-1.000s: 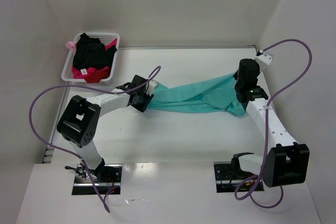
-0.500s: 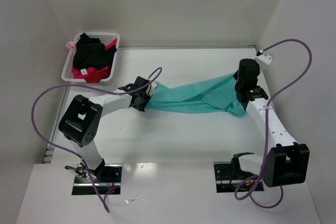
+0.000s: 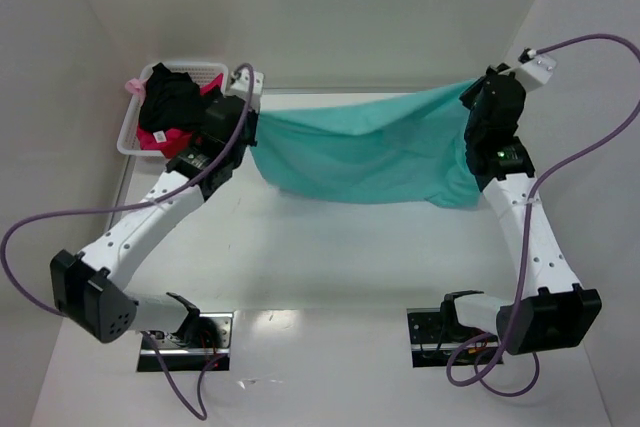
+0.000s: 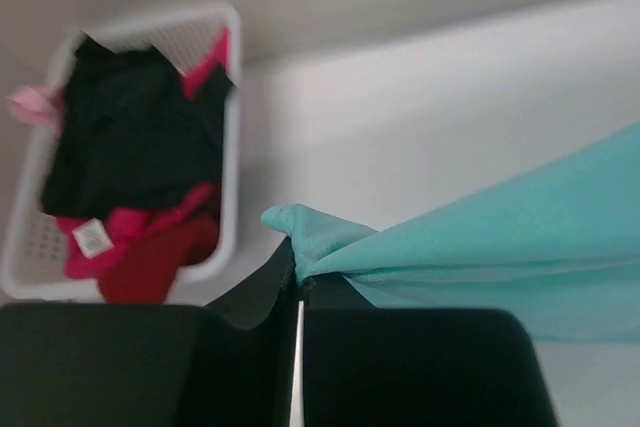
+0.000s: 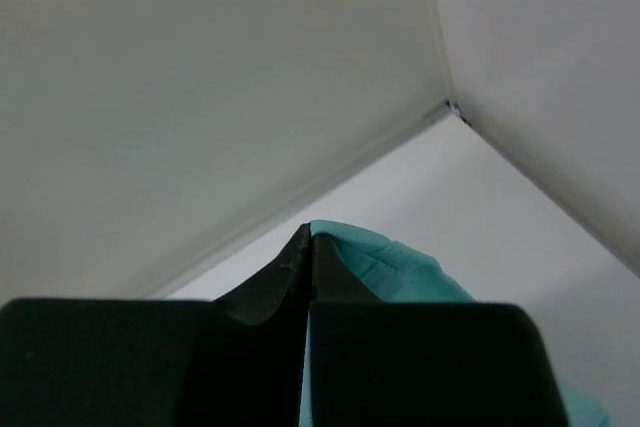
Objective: Fold and stack the t-shirts
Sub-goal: Flatten out the tshirt
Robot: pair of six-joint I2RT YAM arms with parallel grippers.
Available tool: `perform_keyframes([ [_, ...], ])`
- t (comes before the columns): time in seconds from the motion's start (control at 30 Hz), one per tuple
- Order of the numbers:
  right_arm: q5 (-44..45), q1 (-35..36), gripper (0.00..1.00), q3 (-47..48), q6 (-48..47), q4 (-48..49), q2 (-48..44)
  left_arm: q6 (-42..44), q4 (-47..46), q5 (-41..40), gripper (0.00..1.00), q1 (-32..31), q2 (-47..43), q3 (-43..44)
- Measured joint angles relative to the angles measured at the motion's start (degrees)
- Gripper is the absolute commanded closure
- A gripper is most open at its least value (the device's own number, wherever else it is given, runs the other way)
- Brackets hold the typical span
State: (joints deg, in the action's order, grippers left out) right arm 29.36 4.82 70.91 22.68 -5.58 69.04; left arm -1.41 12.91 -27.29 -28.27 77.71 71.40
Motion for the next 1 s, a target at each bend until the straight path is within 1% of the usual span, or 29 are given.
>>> perform_keyframes([
  [0.13, -1.01, 0.0, 1.0, 6.67, -1.79, 0.55, -0.09, 1.81, -4.87, -6.47, 1.0, 0.31, -3.1, 4.13],
  [0.23, -2.25, 0.0, 1.0, 10.03, -3.04, 0.9, -0.44, 5.14, -8.94, -10.1, 1.0, 0.87, -3.67, 4.87],
  [0.4, -5.53, 0.0, 1.0, 11.52, -3.23, 0.68, -3.52, 9.03, -11.47, -13.0, 1.0, 2.45, -3.76, 6.16],
  [0.63, -10.51, 0.02, 1.0, 9.99, -3.19, -0.15, -14.21, 10.36, -12.0, -10.95, 1.0, 5.88, -9.49, 6.71],
  [0.8, -13.9, 0.02, 1.0, 9.64, -2.56, -1.44, -20.74, 11.78, -12.22, -9.03, 1.0, 5.95, -13.6, 9.79],
  [1.0, -17.11, 0.02, 1.0, 9.64, -0.07, -5.22, -25.18, 13.97, -10.01, -7.43, 1.0, 5.97, -17.44, 11.39],
])
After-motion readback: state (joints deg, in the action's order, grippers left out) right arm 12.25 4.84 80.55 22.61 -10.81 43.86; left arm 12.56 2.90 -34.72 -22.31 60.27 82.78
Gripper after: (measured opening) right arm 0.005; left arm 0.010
